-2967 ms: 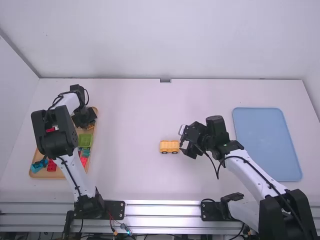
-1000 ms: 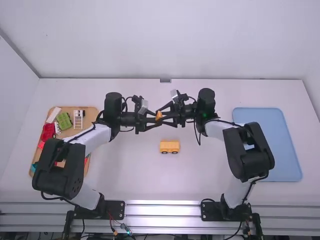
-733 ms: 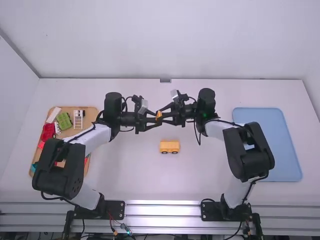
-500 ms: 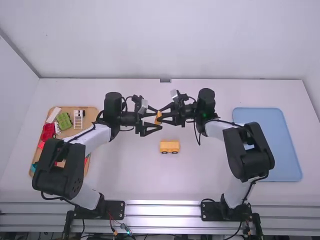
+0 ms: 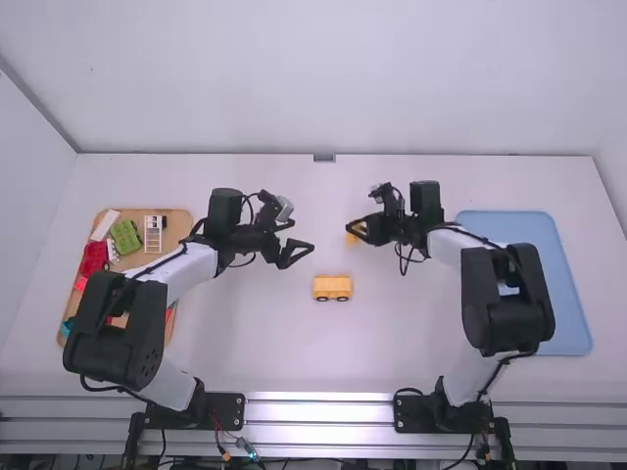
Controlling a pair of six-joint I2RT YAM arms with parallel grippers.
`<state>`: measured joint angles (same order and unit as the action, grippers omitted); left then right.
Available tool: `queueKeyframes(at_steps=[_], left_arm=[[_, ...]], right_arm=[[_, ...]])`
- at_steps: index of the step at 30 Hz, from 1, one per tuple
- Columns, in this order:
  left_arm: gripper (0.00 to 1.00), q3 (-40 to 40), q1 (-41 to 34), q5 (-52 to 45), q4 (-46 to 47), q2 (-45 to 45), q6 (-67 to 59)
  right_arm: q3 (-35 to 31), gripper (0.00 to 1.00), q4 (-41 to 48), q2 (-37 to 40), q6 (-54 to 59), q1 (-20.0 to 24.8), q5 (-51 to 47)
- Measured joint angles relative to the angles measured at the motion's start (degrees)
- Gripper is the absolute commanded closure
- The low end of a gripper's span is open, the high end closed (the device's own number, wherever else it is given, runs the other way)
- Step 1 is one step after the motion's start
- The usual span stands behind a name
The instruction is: Assemble lego blocks to make yellow taxi
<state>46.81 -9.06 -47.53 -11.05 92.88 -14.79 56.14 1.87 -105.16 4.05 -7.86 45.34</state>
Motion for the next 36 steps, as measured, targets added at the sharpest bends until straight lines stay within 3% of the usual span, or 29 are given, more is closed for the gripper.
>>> queueKeyframes(at_steps=[1,3,4,7,10,19,22,34,36], left_arm=[[0.01,0.00,0.02,0.13,0.11,0.00,-0.20],[0.01,0.00,0.37,1.33,1.55,0.00,-3.63],[0.01,0.00,0.46,1.31,1.57,0.00,-4.13],[0.01,0.00,1.97,0.70,0.48,0.00,-6.69],[0.01,0.00,2.99,0.17,-0.22,0.00,-7.63],[0.01,0.00,3.28,0.00,0.33,0.00,-7.80],[0.01,0.00,3.28,0.00,0.35,0.00,-7.82],[0.01,0.00,3.50,0.00,0.59,0.00,-8.28],[0.01,0.00,3.50,0.00,0.72,0.00,-8.46]], right_arm=[[0.35,1.00,1.03,0.17,0.37,-0.04,-0.94],[3.65,1.00,16.15,1.73,8.66,-1.14,-10.43],[4.15,1.00,17.40,1.90,9.40,-1.33,-11.47],[8.57,1.00,32.48,3.78,20.61,-4.59,-23.52],[8.81,1.00,36.59,4.26,28.20,-7.72,-30.23],[3.28,1.00,34.64,4.26,44.44,-17.00,-44.22],[2.03,1.00,34.25,4.26,46.99,-18.23,-45.70],[1.49,1.00,31.30,1.64,49.51,-15.10,-45.55],[1.49,0.96,31.32,1.36,49.81,-15.32,-45.53]])
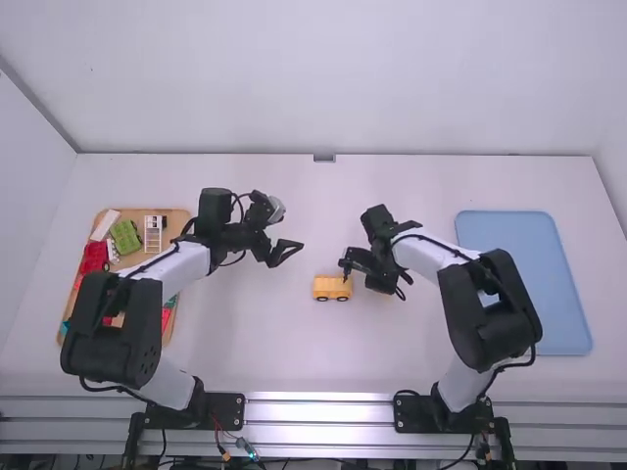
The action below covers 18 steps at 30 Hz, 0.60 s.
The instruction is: Assemble lego blocks to make yellow taxi
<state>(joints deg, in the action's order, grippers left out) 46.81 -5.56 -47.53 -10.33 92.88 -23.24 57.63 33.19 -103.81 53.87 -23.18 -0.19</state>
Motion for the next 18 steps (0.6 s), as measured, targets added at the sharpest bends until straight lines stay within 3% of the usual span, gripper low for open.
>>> queueKeyframes(at_steps=[6,9,10,11,12,13,18], left_arm=[[0.00,0.00,0.00,0.02,0.04,0.00,0.02],[0.01,0.00,0.00,0.02,0.04,0.00,0.02],[0.01,0.00,0.00,0.02,0.04,0.00,0.00],[0.01,0.00,0.00,0.02,0.04,0.00,-0.02],[0.01,0.00,0.00,0.02,0.04,0.00,0.00],[0.01,0.00,0.00,0.04,0.04,0.00,0.00],[0.01,0.00,0.00,0.02,-0.44,0.00,-0.11]], right_arm=[[0.00,0.85,-0.02,0.00,0.50,-0.83,0.22],[0.00,0.71,0.00,0.00,0.52,-0.87,0.90],[0.00,0.60,0.00,0.00,0.39,-0.87,1.11],[0.00,0.57,0.00,-0.02,0.59,-0.87,1.18],[0.00,0.48,0.00,0.00,0.52,-0.87,1.22],[0.00,0.00,-0.02,-0.02,0.48,-0.87,1.27],[0.00,0.01,-2.05,0.00,0.61,-0.85,1.29]])
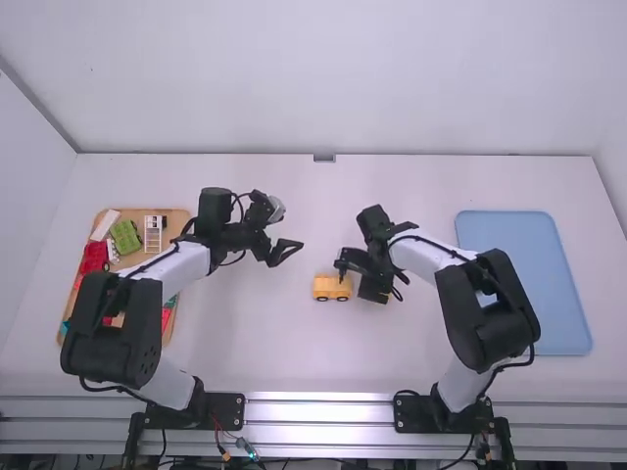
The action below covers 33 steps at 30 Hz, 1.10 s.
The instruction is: Assemble lego blocks to make yellow taxi
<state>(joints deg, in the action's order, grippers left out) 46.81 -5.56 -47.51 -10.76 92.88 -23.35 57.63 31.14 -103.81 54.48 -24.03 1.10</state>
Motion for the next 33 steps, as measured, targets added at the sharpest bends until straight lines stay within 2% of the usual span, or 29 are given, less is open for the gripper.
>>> queueKeyframes(at_steps=[4,8,12,13,14,15,21,24,28,33], left_arm=[[0.01,0.00,-0.02,-0.04,2.21,0.00,-1.68],[0.01,0.00,-0.26,-2.60,5.40,0.00,-8.57],[0.01,0.00,-0.28,-11.10,6.47,2.08,-17.73],[0.01,0.00,-0.39,-13.18,6.49,3.48,-19.96],[0.01,0.00,-0.46,-13.62,6.47,3.82,-20.44],[0.01,0.00,-1.09,-15.67,6.14,6.10,-23.17],[0.01,0.00,-4.87,-21.09,2.49,13.31,-30.42],[0.01,0.00,-6.43,-22.14,1.88,15.02,-32.09],[0.01,0.00,-7.67,-22.93,1.14,16.00,-32.15],[0.01,0.00,-8.07,-23.43,1.07,16.13,-31.01]], right_arm=[[0.00,0.01,1.01,0.37,-0.20,0.00,1.49],[-0.04,0.01,1.11,4.90,0.28,1.57,7.72],[-3.15,0.01,-1.22,13.05,4.39,7.63,18.23],[-5.51,0.01,-3.06,15.13,6.36,10.56,22.25],[-5.81,0.02,-3.30,15.28,6.60,10.84,22.73],[-8.74,0.01,-6.32,16.02,8.24,13.84,26.73],[-22.03,0.01,-22.34,14.51,11.56,23.02,39.56],[-25.86,0.01,-29.24,11.74,12.50,25.70,43.98],[-28.35,0.00,-34.97,6.86,14.56,28.09,48.70],[-28.76,0.08,-39.74,0.83,17.59,29.94,52.85]])
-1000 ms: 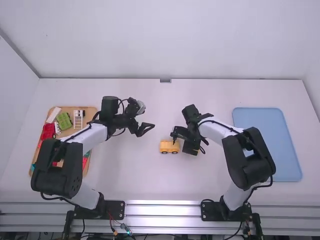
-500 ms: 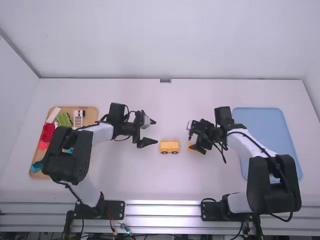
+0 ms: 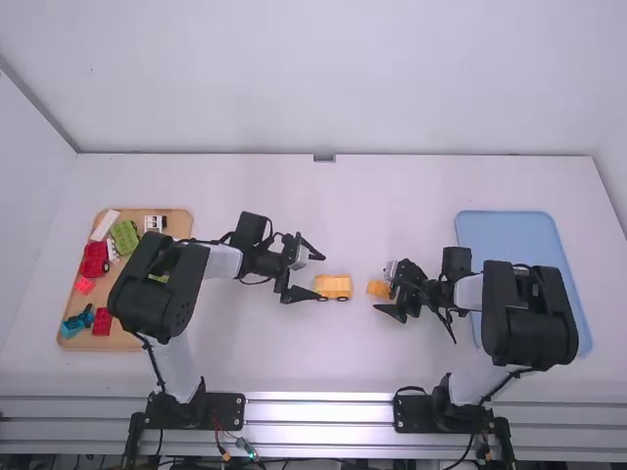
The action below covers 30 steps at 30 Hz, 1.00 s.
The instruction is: Assemble lego blocks to make yellow taxi
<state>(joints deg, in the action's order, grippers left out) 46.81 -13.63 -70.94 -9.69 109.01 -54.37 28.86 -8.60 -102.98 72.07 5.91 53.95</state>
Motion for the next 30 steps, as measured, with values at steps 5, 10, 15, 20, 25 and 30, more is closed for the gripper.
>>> queueKeyframes(at_steps=[5,10,15,20,25,30], left_arm=[[0.01,0.00,-0.07,-0.04,0.07,0.00,0.59],[0.01,-0.52,-0.09,0.00,-1.60,0.00,0.74],[0.01,-3.45,-0.11,0.09,-5.95,0.00,0.76],[0.01,-8.59,-1.22,3.21,-15.02,0.02,1.77],[0.01,-9.75,-3.76,7.72,-22.88,1.49,6.80],[0.01,-9.57,-6.08,12.33,-25.11,4.96,10.32]], right_arm=[[0.00,0.23,-1.95,-3.65,1.25,1.81,1.33],[0.02,0.35,-4.13,-6.01,1.38,2.58,1.99],[0.02,0.69,-4.22,-6.91,1.38,2.40,3.15],[1.79,0.94,-0.15,-6.97,1.53,1.97,3.37],[5.01,0.96,7.76,-6.99,1.95,1.97,3.91],[10.03,0.93,24.17,-6.12,9.33,1.97,6.88]])
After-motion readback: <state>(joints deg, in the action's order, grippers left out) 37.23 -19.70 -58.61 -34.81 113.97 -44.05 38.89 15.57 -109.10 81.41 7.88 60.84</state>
